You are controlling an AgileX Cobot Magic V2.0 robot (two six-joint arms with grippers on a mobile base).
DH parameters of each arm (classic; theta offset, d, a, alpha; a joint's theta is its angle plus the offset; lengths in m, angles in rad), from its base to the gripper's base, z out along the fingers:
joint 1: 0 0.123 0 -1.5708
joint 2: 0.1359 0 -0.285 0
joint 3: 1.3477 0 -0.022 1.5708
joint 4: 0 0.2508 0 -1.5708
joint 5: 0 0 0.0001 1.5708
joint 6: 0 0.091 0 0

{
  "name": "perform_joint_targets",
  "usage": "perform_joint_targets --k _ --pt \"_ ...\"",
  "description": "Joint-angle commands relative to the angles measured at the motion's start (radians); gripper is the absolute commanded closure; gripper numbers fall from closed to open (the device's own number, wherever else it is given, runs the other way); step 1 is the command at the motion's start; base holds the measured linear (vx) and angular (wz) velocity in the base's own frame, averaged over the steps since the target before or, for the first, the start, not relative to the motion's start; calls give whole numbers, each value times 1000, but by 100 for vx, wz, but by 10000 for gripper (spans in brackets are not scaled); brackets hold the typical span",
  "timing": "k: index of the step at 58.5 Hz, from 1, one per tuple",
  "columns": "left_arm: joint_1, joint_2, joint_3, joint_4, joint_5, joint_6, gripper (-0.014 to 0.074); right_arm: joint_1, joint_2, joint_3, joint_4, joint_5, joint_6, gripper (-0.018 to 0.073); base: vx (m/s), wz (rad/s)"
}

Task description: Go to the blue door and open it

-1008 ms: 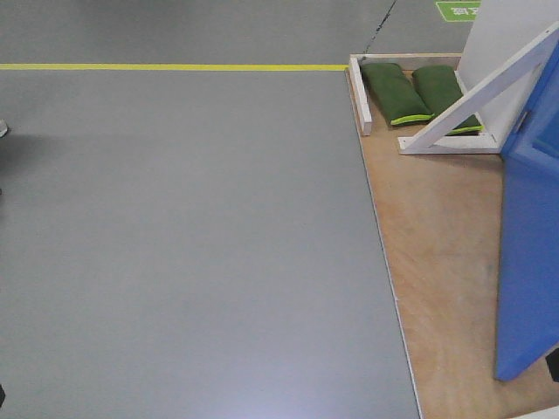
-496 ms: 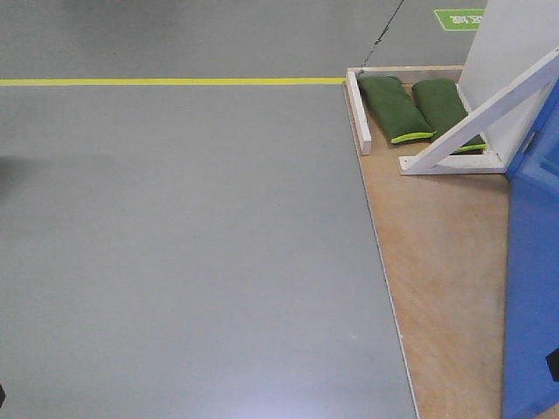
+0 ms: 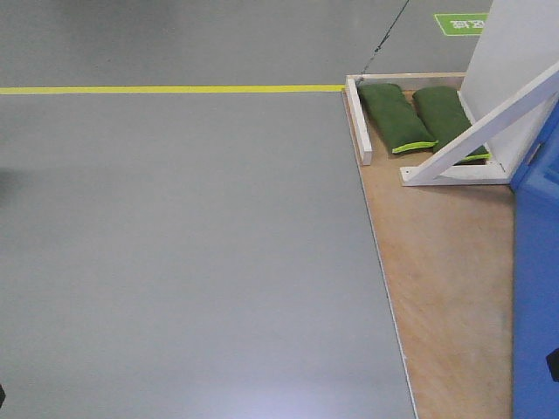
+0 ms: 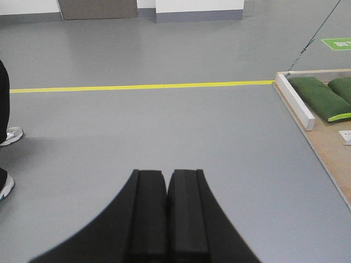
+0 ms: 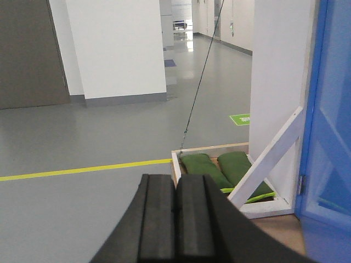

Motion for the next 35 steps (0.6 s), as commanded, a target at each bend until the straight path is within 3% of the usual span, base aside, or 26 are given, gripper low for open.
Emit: perform_joint_targets --k 1,35 --pt "-4 -16 -26 -3 -78 -7 524 -1 -16 1 -10 -84 -2 551 6 0" --pt "-4 -14 -26 -3 -78 -7 524 -1 -16 1 -10 -83 -2 551 2 0"
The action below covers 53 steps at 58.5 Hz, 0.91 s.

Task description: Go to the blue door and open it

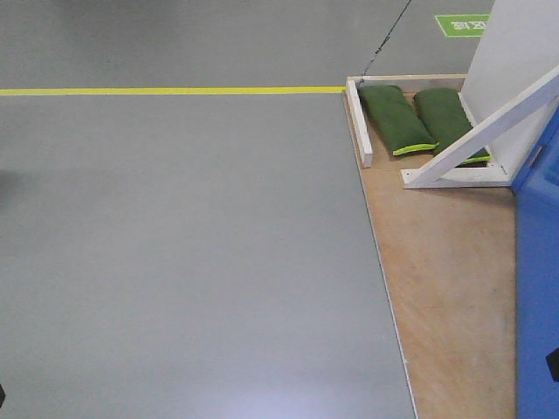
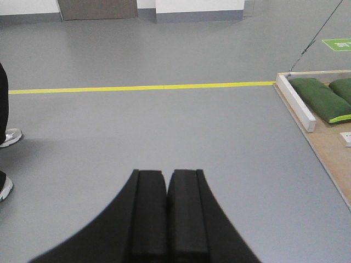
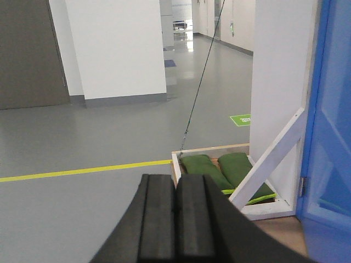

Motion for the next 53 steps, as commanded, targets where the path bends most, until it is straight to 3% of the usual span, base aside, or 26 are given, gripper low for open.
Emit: perform_joint_targets --k 1,8,19,34,47,53 --pt "-4 -14 -26 -3 -78 -7 524 -1 -16 1 -10 -83 -2 551 0 0" --pt "-4 -14 -26 -3 -78 -7 524 -1 -11 -60 25 -16 -2 551 0 0" --pt "-4 -14 -26 -3 -78 -7 524 -1 61 -293 23 152 -2 551 0 0" --pt "-4 -14 -26 -3 -78 -7 524 0 213 -521 23 147 -2 551 0 0" --pt "-4 -14 -26 -3 -78 -7 524 -3 330 -585 17 147 -2 551 0 0" --pt "-4 -14 -26 -3 -78 -7 524 -54 421 -598 17 151 -2 551 0 0"
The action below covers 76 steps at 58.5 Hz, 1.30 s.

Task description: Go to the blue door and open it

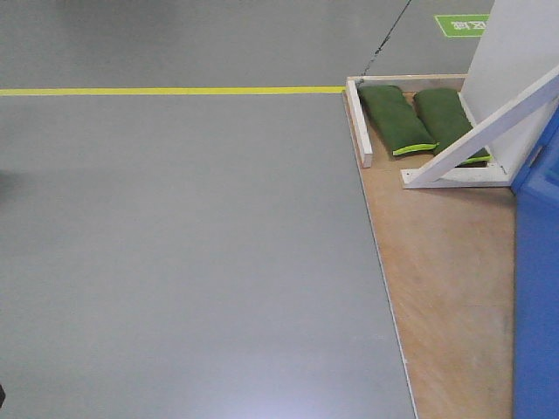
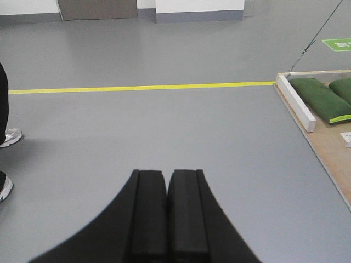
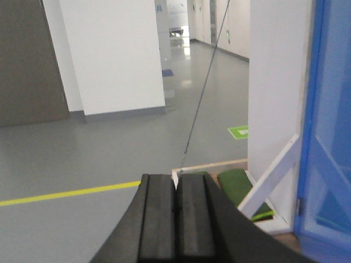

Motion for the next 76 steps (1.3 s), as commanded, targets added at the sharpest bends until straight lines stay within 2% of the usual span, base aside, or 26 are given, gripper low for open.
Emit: perform_joint_targets --k 1,7,17,28,36,44,56,68,76 --pt "-4 -14 -26 -3 -78 -7 524 -47 87 -41 -11 -77 -2 551 0 0" --pt "-4 -14 -26 -3 -78 -7 524 -136 173 -40 -8 -79 -2 551 0 0" --pt "-4 -14 -26 -3 -78 -7 524 -357 267 -41 31 -146 -2 551 0 0" --pt "-4 -14 -26 -3 -78 -7 524 -619 350 -41 201 -437 -2 551 0 0" --pt "-4 -14 -26 -3 -78 -7 524 -766 404 -41 356 -638 -2 551 0 0" --pt "-4 -14 -26 -3 -78 -7 524 -855 455 -58 451 -739 -6 551 0 0" --pt "-4 -14 -26 -3 -78 -7 524 -966 591 -248 638 -728 -10 551 0 0" --pt "-4 -14 -26 -3 -78 -7 524 -970 749 -505 880 -692 -10 551 0 0" --pt "-4 -14 -26 -3 -78 -7 524 -970 845 -667 1017 -601 -10 551 0 0"
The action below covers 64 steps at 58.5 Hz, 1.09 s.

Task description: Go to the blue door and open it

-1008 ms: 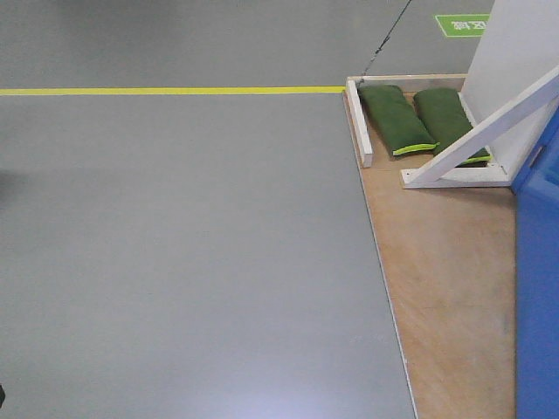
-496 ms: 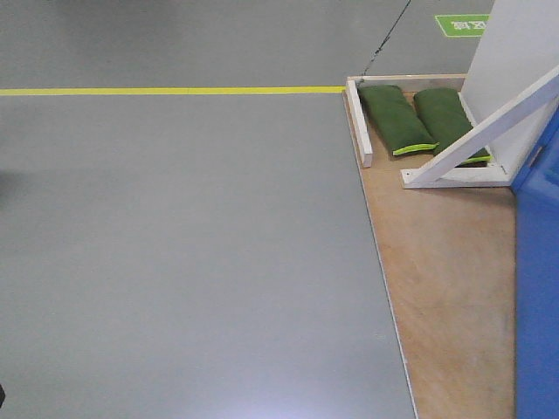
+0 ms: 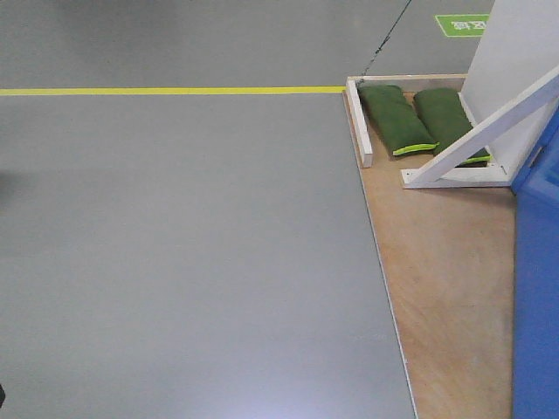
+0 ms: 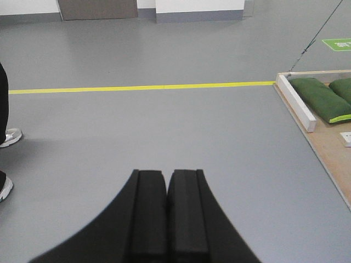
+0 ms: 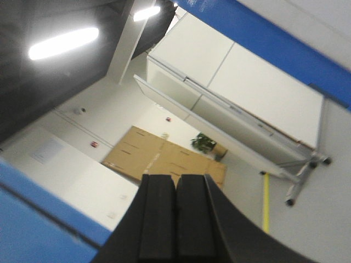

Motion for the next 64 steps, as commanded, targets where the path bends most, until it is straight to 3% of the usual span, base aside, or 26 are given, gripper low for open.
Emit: perform_joint_targets --k 1,16,35,46,64 --pt "-4 -14 -26 -3 -78 -7 524 -4 36 -133 69 26 -9 551 0 0" --pt "-4 -14 -26 -3 -78 -7 524 -4 142 -286 256 97 -9 551 0 0" --pt "-4 -14 -26 -3 -78 -7 524 5 152 -298 267 398 -9 551 0 0" --pt "-4 -14 -26 -3 -78 -7 524 121 132 -298 267 416 -9 551 0 0" --pt "-4 -14 -26 -3 -78 -7 524 449 50 -298 267 469 -9 551 -1 -2"
